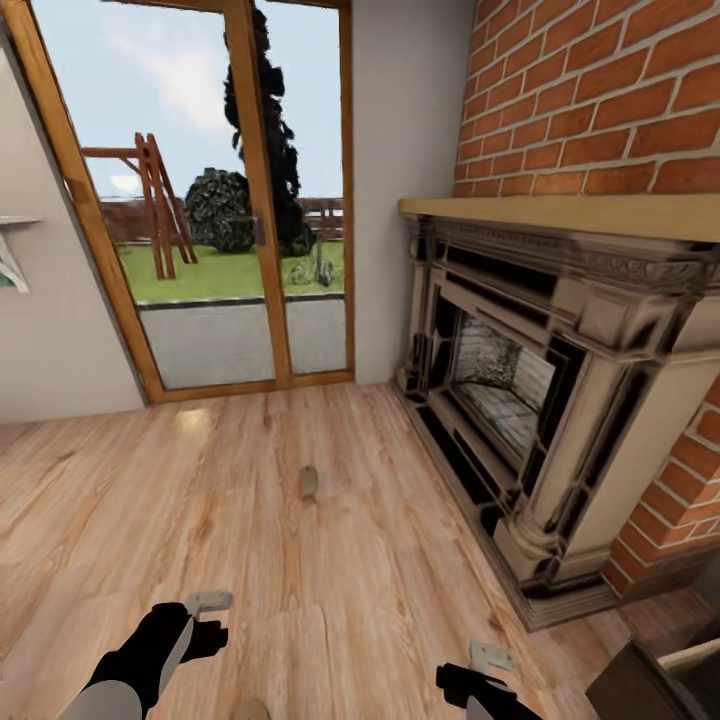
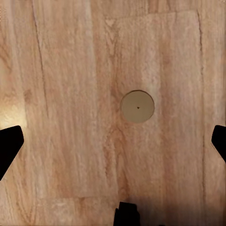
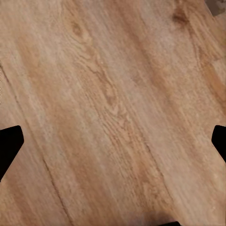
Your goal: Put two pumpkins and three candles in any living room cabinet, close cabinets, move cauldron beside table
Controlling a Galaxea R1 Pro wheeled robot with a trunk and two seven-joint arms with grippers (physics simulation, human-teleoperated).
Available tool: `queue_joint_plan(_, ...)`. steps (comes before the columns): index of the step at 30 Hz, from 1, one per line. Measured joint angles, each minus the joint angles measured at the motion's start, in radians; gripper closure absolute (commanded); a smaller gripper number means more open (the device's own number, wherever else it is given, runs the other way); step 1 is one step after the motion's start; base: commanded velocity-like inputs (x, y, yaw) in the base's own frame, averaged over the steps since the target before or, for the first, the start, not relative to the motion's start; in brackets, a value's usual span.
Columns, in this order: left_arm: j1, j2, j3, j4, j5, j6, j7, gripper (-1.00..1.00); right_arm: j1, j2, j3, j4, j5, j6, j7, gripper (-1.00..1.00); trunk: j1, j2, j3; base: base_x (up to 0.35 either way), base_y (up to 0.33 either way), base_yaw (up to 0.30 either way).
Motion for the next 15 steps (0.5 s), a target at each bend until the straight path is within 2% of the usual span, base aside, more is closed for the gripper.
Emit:
queue_joint_plan(10, 0.0, 0.0, 0.001, 0.0, 0.0, 0.0, 0.0, -1.0, 0.0, 0.0, 0.0, 0.0, 0.0, 0.001, 0.0, -1.0, 0.0, 0.0, 0.0, 0.257, -0.218, 0.284)
queue_joint_plan(15, 0.0, 0.0, 0.001, 0.0, -0.001, 0.0, 0.0, -1.0, 0.0, 0.0, 0.0, 0.0, 0.0, 0.001, 0.0, -1.0, 0.0, 0.0, 0.0, 0.129, -0.133, 0.287)
